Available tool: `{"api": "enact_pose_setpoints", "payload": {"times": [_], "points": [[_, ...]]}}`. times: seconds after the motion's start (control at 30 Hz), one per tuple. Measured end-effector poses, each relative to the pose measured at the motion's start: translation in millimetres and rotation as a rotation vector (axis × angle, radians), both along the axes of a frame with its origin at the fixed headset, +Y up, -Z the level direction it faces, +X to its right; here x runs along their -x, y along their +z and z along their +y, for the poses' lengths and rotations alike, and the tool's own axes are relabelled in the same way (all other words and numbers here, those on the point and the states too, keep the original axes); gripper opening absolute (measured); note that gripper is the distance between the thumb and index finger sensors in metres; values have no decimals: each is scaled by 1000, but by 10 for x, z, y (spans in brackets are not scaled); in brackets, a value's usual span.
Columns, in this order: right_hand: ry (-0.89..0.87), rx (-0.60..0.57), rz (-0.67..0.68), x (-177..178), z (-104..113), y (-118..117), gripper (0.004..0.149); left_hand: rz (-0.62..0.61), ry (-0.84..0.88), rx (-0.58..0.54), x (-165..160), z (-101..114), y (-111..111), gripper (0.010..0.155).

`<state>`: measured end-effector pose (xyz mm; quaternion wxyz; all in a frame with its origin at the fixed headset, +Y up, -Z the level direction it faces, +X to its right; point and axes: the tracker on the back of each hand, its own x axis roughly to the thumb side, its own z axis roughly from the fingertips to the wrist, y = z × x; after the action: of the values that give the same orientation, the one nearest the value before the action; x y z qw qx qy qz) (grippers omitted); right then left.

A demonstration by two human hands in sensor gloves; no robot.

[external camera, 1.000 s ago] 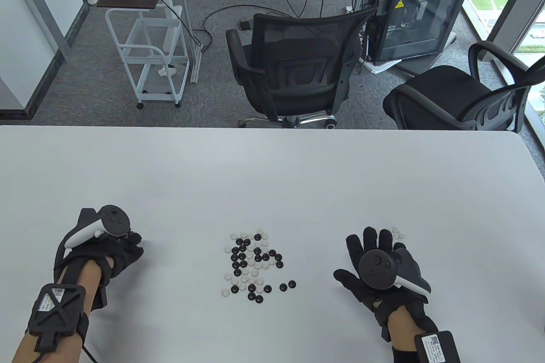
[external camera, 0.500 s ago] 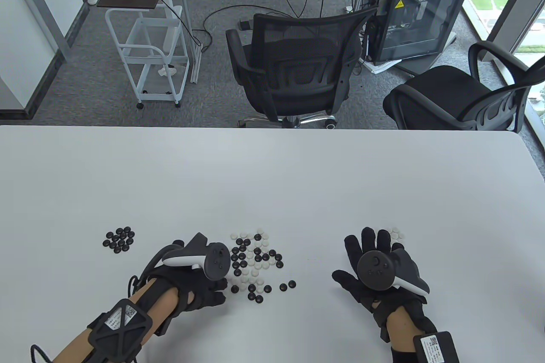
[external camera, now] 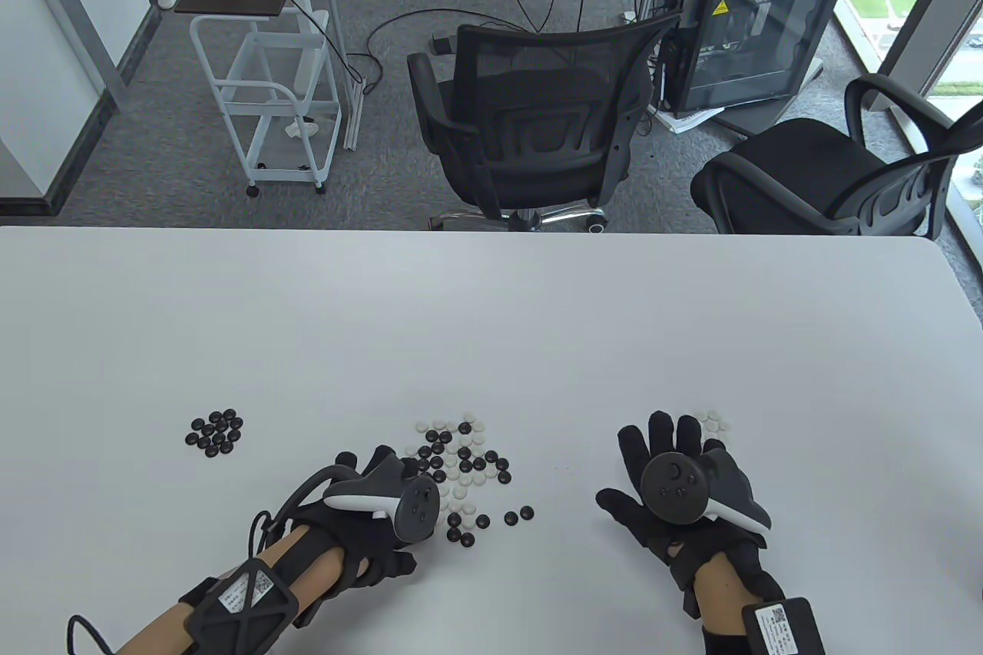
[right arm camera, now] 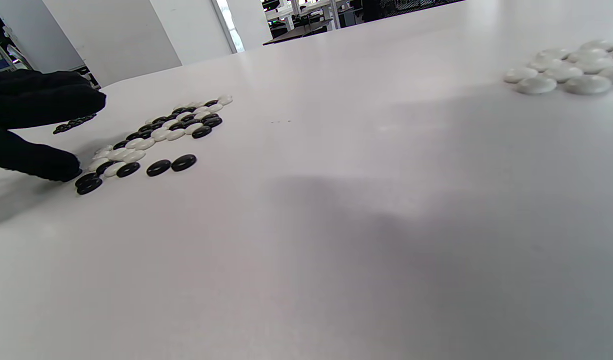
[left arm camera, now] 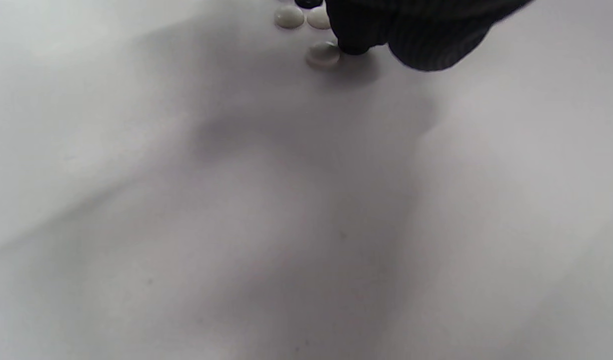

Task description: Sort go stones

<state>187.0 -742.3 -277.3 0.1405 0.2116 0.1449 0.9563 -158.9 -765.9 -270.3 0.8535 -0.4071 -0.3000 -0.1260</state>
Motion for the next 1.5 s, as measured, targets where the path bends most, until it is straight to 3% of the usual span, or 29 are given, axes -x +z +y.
{"api": "enact_pose_setpoints", "payload": {"times": [0.2, 0.37, 0.57, 0.73, 0.9, 1.1, 1.5], "points": [[-4, 7, -2, -12, 0, 2, 87, -6, 18, 12, 119, 20, 101, 59], [-6, 3, -1, -28, 1, -1, 87, 112, 5, 19, 575, 65, 98, 57], [-5, 6, -5, -54, 5, -4, 87, 352, -12, 34, 1415, 83, 60, 57], [0, 17, -7, -62, -2, -9, 87, 625, -36, 3, 2214, 62, -140, 58], [3, 19, -3, -51, -6, -14, 87, 825, -16, -4, 2712, 18, -316, 60], [0, 22, -10, -62, -5, -15, 86, 961, 86, -13, 2948, -54, -496, 61], [-3, 26, -23, -95, -1, -18, 86, 990, 112, -21, 2938, -33, -643, 62]]}}
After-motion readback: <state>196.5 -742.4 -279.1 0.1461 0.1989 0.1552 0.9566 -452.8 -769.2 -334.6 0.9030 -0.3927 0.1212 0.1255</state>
